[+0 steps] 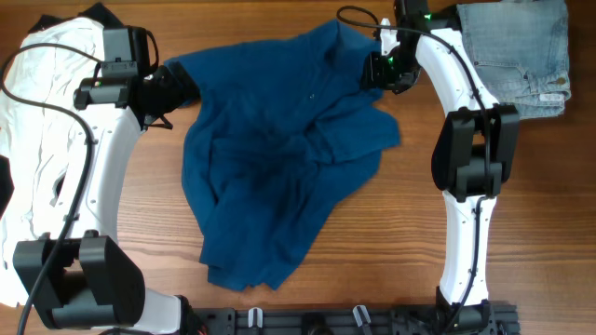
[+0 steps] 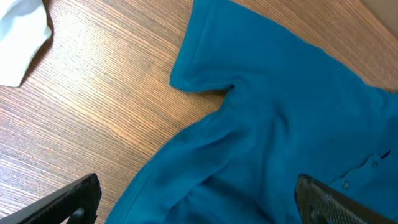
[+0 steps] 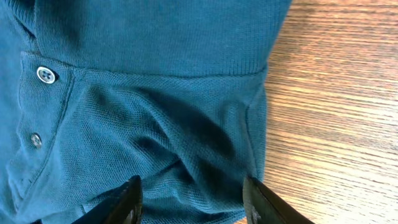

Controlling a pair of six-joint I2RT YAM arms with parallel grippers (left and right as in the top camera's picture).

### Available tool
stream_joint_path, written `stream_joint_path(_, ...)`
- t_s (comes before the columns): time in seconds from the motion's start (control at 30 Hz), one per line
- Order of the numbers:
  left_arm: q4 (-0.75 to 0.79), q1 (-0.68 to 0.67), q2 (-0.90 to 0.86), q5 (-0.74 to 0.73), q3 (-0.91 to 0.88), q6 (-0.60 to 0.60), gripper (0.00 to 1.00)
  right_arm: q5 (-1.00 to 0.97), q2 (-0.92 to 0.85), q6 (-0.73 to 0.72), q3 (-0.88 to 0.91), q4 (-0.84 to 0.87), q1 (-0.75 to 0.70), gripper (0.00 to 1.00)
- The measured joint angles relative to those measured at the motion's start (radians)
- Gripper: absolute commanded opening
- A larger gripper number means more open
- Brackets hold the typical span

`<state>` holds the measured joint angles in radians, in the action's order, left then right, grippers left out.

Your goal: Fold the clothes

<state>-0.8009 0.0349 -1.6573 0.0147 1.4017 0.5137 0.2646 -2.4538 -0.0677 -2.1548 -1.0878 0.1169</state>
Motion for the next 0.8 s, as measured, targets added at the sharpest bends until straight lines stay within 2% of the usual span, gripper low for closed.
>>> stream_joint_path(0.13,0.000,0.000,0.000,0.000,0.000,0.000,1.00,-0.015,0.000,-0.002,0.013,-0.003,0.000,0.49)
stream_joint_path(0.2,0.000,0.000,-0.001,0.000,0.000,0.000,1.00,-0.019,0.000,-0.007,0.063,0.022,0.000,0.23)
stream_joint_path(0.23,0.000,0.000,-0.001,0.000,0.000,0.000,1.00,-0.028,0.000,-0.011,0.087,0.035,0.000,0.04)
stream_joint_path(0.5,0.000,0.000,-0.001,0.000,0.000,0.000,1.00,-0.039,0.000,-0.069,0.079,0.138,-0.014,0.04)
stream_joint_path(0.77,0.015,0.000,-0.001,0.000,0.000,0.000,1.00,-0.042,0.000,-0.086,-0.165,0.063,-0.134,0.04)
stream_joint_path(0.8,0.018,0.000,-0.002,0.000,0.000,0.000,1.00,-0.045,0.000,-0.086,-0.197,0.047,-0.149,0.11)
